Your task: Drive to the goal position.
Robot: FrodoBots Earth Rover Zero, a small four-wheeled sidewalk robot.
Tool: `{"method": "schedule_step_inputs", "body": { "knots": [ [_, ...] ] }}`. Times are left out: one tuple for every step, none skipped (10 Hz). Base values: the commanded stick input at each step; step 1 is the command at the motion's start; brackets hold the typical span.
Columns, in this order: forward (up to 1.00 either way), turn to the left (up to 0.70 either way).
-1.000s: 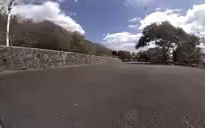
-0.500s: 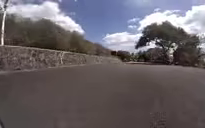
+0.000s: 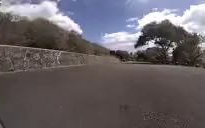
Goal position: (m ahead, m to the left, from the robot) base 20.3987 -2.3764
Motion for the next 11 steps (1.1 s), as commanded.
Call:
{"method": "schedule_step_inputs", "body": {
  "knots": [
    [0.85, 0.01],
    [0.85, 0.01],
    [0.85, 0.01],
    [0.85, 0.01],
    [0.85, 0.01],
    [0.85, 0.01],
    [0.85, 0.01],
    [0.85, 0.01],
    [0.85, 0.01],
    [0.85, 0.01],
    [0.85, 0.01]
  ]
}}
